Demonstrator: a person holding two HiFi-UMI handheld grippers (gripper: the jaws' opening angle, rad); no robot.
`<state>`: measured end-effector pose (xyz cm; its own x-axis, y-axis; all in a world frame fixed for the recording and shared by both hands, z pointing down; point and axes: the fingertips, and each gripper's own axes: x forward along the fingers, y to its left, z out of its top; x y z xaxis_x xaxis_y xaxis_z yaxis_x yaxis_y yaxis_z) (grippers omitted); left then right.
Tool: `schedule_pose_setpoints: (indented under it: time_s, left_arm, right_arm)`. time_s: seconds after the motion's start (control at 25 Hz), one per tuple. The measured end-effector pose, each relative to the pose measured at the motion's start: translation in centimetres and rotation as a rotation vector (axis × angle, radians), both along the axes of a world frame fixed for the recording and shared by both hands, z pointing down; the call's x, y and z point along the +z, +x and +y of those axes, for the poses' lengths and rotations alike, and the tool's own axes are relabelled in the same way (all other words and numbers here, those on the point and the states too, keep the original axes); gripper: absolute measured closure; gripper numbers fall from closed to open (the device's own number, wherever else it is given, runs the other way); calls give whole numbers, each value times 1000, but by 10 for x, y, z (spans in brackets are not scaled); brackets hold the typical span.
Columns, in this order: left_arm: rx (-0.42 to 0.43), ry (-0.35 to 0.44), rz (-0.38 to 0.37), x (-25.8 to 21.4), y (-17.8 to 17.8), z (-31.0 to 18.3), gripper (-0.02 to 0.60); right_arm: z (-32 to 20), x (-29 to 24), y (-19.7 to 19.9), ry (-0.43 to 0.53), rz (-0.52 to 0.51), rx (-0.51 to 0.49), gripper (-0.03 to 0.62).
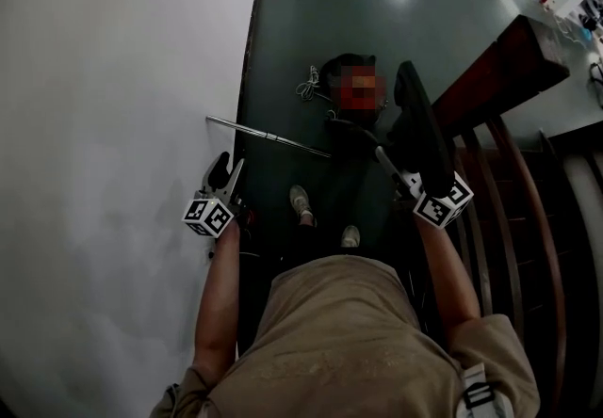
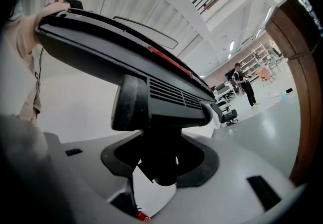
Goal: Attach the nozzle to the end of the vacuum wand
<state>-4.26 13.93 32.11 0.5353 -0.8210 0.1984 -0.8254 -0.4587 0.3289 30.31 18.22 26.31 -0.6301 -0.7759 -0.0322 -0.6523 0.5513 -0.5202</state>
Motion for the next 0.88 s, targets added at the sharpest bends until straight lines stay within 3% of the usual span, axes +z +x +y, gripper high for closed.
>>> schedule_pose_setpoints:
  time_s: [0.28, 0.52, 0.76, 0.88]
  left_arm:
    - [-32, -24, 30, 11, -63, -65, 319]
    - [1, -14, 39, 0, -82, -119, 318]
    - [65, -16, 52, 8, -132, -213, 319]
    - [86, 6, 49, -3, -118, -212, 319]
  right_arm:
    - [-63, -12, -65, 5, 47, -39, 411]
    - [-123, -11, -121, -1, 90, -64, 411]
    - [-232, 10, -226, -27, 151, -92, 411]
    - [-239, 13, -235, -19, 164, -109, 411]
